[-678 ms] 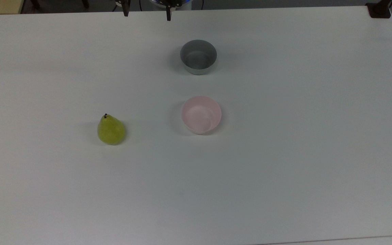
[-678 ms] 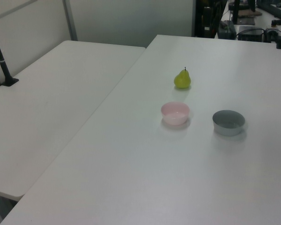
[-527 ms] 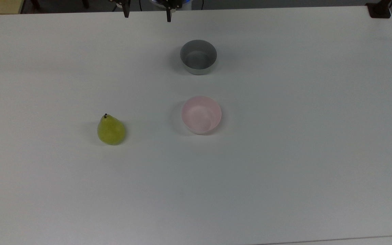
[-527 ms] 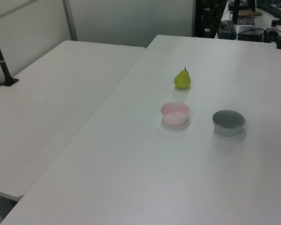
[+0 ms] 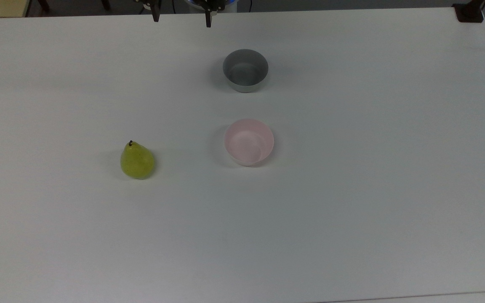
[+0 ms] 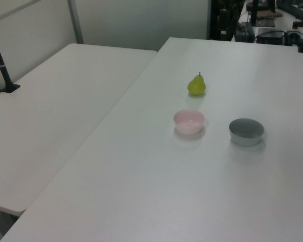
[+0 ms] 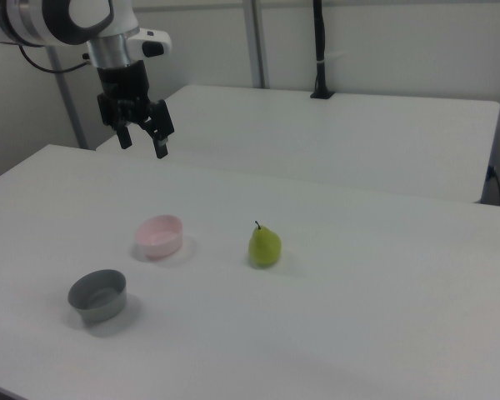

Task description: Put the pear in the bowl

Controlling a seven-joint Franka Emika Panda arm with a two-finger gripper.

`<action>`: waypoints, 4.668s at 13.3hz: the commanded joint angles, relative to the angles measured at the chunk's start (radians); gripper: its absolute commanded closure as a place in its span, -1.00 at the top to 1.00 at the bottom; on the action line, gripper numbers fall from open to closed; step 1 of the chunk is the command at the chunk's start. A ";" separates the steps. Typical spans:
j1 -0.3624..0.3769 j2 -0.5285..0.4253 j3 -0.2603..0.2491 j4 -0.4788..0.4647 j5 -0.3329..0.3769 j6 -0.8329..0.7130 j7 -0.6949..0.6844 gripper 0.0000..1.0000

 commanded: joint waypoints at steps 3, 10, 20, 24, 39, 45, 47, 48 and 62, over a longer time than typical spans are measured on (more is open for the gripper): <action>0.023 0.006 -0.019 -0.003 -0.008 -0.004 -0.129 1.00; -0.026 0.142 -0.034 0.081 -0.055 0.077 -0.194 1.00; -0.146 0.401 -0.034 0.075 -0.080 0.395 -0.272 1.00; -0.141 0.475 -0.034 0.060 -0.107 0.478 -0.197 1.00; -0.137 0.513 -0.025 -0.003 -0.121 0.568 -0.200 -0.39; -0.130 0.458 -0.021 -0.006 -0.121 0.536 -0.200 -0.39; -0.103 0.416 -0.013 -0.058 -0.124 0.536 -0.220 -0.39; -0.079 0.386 -0.013 -0.092 -0.130 0.535 -0.231 -0.39; 0.247 0.357 -0.011 -0.109 -0.170 0.433 -0.127 -0.36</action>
